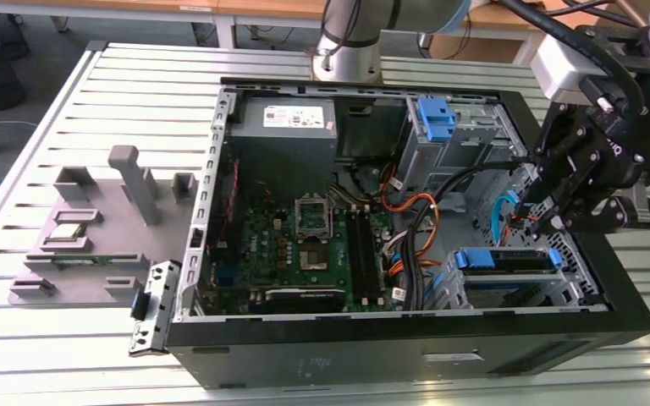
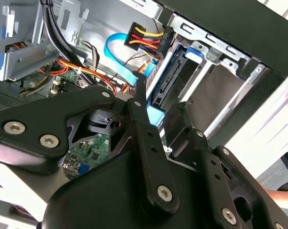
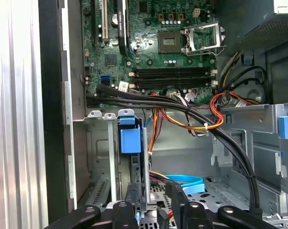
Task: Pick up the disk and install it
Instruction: 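Insert the first disk wire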
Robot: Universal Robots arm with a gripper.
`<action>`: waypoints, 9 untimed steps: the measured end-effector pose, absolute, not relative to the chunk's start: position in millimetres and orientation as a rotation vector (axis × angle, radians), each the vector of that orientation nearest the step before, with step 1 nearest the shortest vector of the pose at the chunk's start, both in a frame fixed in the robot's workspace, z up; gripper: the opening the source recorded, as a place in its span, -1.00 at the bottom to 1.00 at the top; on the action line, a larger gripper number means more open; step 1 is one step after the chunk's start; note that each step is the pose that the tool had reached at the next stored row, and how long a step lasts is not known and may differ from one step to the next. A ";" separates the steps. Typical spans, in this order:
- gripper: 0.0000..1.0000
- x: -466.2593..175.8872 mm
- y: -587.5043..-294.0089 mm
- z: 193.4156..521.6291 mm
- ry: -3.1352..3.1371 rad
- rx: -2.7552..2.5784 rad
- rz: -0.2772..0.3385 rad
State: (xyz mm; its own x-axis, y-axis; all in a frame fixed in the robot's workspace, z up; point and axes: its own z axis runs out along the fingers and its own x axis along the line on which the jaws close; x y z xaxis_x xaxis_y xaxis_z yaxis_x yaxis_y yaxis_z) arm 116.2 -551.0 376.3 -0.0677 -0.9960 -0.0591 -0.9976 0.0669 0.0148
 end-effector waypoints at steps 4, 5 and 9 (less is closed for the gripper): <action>-0.16 119.7 -548.3 374.1 2.270 -2.122 0.080; -0.16 120.7 -547.6 373.6 2.270 -2.122 0.080; -0.16 124.3 -545.3 371.7 2.270 -2.122 0.080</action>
